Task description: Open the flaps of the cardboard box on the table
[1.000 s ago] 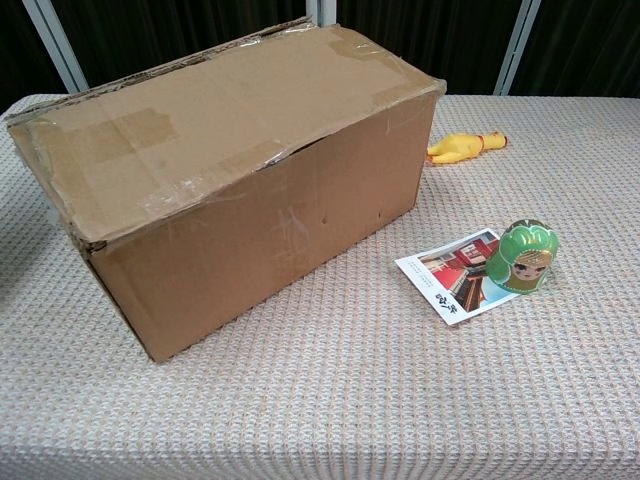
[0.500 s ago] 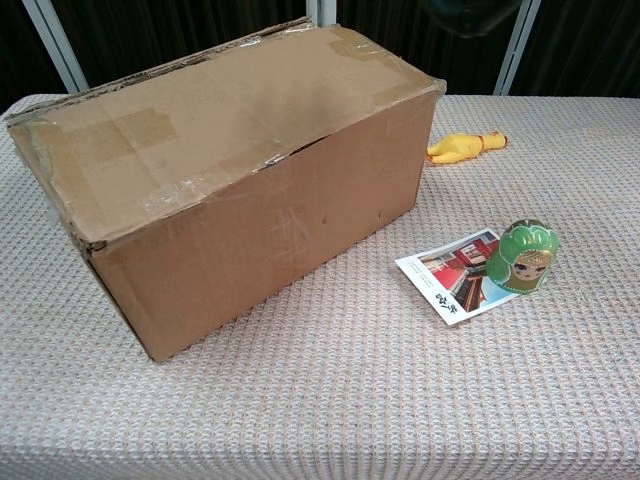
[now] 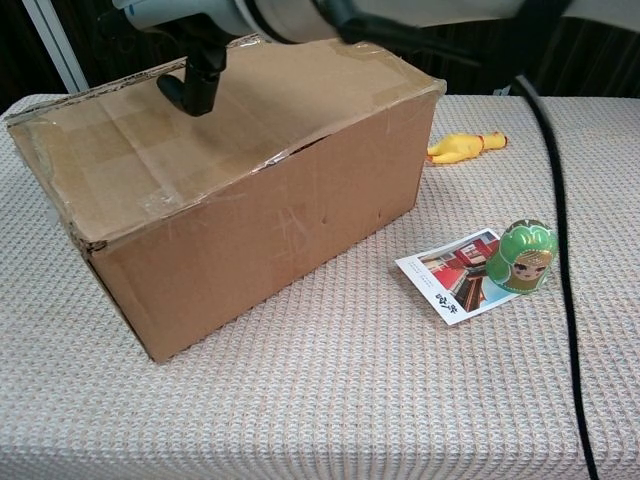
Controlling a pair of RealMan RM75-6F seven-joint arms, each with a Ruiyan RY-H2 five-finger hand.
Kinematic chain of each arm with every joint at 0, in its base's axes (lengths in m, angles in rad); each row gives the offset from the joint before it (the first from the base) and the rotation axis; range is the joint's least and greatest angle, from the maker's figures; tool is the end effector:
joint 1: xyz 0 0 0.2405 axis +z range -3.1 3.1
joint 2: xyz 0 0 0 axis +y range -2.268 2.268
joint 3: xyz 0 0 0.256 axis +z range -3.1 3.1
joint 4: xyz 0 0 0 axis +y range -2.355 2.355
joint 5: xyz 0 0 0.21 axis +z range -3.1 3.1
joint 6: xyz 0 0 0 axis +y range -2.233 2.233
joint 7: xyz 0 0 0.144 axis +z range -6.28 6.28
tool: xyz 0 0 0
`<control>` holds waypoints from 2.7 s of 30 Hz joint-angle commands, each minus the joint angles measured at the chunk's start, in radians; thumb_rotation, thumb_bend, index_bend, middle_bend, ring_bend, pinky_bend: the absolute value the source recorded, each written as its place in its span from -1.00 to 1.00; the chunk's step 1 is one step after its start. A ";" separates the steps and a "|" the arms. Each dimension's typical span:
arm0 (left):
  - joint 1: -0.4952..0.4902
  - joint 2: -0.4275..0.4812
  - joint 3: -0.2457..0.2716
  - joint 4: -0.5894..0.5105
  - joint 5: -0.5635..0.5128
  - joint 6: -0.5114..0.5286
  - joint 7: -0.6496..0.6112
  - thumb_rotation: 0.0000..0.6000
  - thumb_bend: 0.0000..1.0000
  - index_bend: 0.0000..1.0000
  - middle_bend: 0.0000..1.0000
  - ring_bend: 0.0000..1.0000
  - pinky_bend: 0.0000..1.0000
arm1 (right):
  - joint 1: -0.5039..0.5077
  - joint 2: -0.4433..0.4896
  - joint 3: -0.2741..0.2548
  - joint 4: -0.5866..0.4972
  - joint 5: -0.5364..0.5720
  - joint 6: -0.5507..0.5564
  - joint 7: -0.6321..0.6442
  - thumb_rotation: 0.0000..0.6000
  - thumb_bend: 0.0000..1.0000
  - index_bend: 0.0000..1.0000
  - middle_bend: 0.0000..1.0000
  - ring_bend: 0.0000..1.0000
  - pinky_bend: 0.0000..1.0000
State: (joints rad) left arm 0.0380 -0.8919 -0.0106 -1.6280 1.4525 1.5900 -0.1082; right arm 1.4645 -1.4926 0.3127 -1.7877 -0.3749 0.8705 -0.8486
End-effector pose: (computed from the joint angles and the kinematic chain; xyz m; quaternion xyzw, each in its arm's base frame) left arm -0.3381 0.1324 0.2439 -0.5603 -0.3739 -0.3360 0.6583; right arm 0.1022 -0.3253 -0.0258 0.8624 -0.2506 0.3372 0.2825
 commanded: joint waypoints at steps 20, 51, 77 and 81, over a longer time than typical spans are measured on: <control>0.020 0.028 -0.004 0.013 -0.002 -0.006 -0.042 0.99 -0.81 -0.82 -0.74 -0.82 -0.58 | 0.146 -0.042 -0.035 0.090 0.200 0.027 -0.037 1.00 0.93 -0.91 -0.81 -1.00 -1.00; 0.019 0.043 -0.011 -0.018 0.013 -0.016 -0.038 0.99 -0.81 -0.82 -0.74 -0.82 -0.58 | 0.093 0.221 0.051 -0.193 0.116 0.079 0.137 1.00 0.98 -0.64 -0.19 -1.00 -1.00; -0.007 0.070 -0.014 -0.118 0.050 -0.022 0.026 0.99 -0.81 -0.82 -0.74 -0.82 -0.58 | -0.242 0.805 0.021 -0.568 -0.196 -0.212 0.448 1.00 0.86 -0.74 0.04 -0.86 -1.00; -0.007 0.077 -0.014 -0.130 0.054 -0.018 0.033 0.99 -0.81 -0.82 -0.74 -0.82 -0.58 | -0.318 0.845 0.010 -0.568 -0.304 -0.288 0.525 1.00 0.86 -0.79 0.03 -0.86 -1.00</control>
State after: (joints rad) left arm 0.0309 -0.8152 -0.0246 -1.7570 1.5058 1.5711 -0.0757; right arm 1.1957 -0.6800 0.3356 -2.3525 -0.6200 0.6325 -0.3729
